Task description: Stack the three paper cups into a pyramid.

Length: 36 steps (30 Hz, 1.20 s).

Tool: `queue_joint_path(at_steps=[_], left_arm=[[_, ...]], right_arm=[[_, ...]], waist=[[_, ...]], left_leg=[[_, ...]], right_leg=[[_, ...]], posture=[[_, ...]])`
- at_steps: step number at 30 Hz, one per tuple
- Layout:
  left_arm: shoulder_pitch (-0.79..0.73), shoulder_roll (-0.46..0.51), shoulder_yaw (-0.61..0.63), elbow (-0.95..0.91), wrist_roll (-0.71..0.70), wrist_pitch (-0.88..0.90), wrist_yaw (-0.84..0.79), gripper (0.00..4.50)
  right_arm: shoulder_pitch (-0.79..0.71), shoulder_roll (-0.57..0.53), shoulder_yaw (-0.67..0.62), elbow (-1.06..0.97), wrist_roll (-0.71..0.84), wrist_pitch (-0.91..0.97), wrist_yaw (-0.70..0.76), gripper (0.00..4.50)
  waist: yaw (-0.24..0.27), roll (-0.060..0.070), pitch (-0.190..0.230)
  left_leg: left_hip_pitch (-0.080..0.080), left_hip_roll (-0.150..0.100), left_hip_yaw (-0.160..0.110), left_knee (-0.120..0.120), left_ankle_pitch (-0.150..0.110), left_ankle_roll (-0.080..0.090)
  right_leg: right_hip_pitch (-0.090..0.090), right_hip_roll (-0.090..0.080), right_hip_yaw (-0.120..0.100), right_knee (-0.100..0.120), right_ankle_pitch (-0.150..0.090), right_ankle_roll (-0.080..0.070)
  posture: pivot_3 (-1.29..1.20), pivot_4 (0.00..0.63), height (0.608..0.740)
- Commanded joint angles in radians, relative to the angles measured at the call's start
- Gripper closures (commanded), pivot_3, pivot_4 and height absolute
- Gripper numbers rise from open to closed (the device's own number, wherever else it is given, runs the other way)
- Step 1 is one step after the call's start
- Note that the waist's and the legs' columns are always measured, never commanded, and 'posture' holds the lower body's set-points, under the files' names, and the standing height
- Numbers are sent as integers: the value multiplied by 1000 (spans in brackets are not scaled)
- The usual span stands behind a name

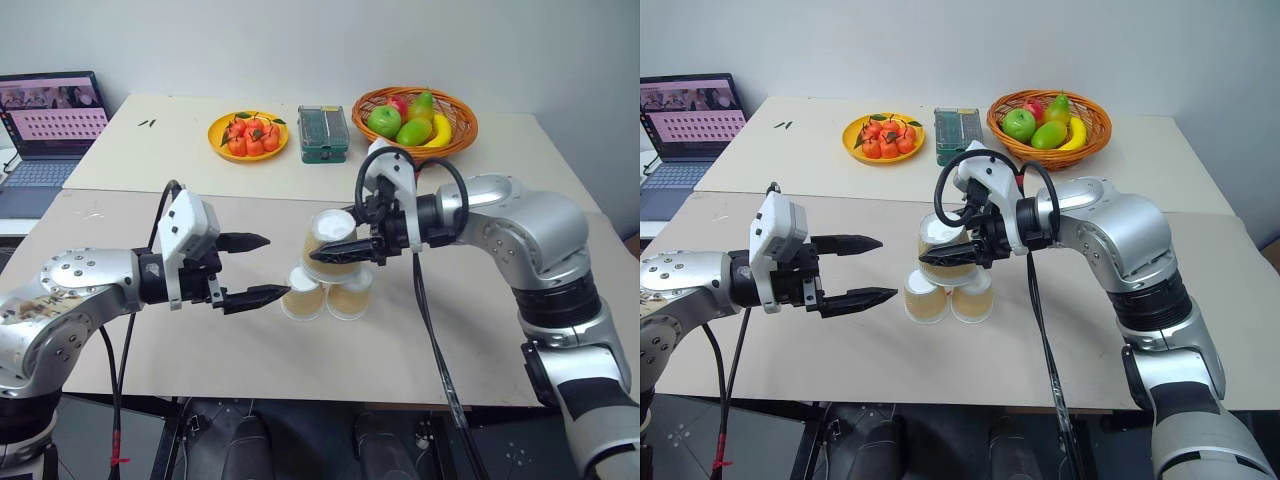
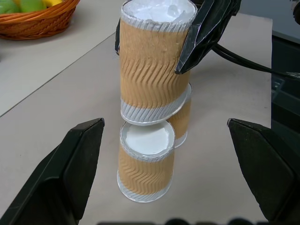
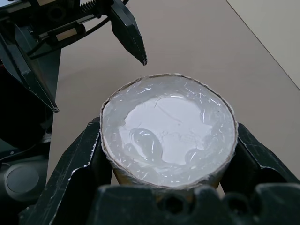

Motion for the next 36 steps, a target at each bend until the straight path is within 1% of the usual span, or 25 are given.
queue_joint_path(at_steps=[1, 7, 9, 11, 12, 24, 36], left_arm=[[-4, 12, 18, -5, 7, -17, -10, 0], [0, 10, 14, 15, 29, -35, -31, 0], [2, 10, 12, 19, 38, -42, -38, 0], [4, 9, 13, 21, 42, -45, -42, 0], [5, 9, 13, 22, 44, -47, -43, 0], [5, -4, 11, 27, 58, -50, -49, 0], [-3, -9, -11, 41, 85, -62, -64, 0]], right_arm=[[1, -14, -11, -17, -8, -31, 9, 1706], [13, -16, -12, -23, -9, -32, 12, 1706], [17, -17, -11, -26, -9, -33, 14, 743], [18, -18, -11, -26, -11, -37, 15, 202], [18, -18, -11, -25, -12, -38, 15, 97], [3, -27, -22, -15, -19, -49, 19, 97], [-18, -45, -43, -31, 8, -16, 37, 97]], waist=[[0, 0, 0], [1, 0, 0], [0, 0, 0], [1, 0, 0], [1, 0, 0], [0, 0, 0], [1, 0, 0]], left_leg=[[0, 0, 0, 0, 0, 0], [0, 0, 0, 0, 0, 0], [0, 0, 0, 0, 0, 0], [0, 0, 0, 0, 0, 0], [0, 0, 0, 0, 0, 0], [0, 0, 0, 0, 0, 0], [0, 0, 0, 0, 0, 0]], right_leg=[[0, 0, 0, 0, 0, 0], [0, 0, 0, 0, 0, 0], [0, 0, 0, 0, 0, 0], [0, 0, 0, 0, 0, 0], [0, 0, 0, 0, 0, 0], [0, 0, 0, 0, 0, 0], [0, 0, 0, 0, 0, 0]], posture=[[0, 150, 740], [0, 150, 740], [0, 150, 740], [0, 150, 740], [0, 150, 740], [0, 150, 740], [0, 150, 740]])
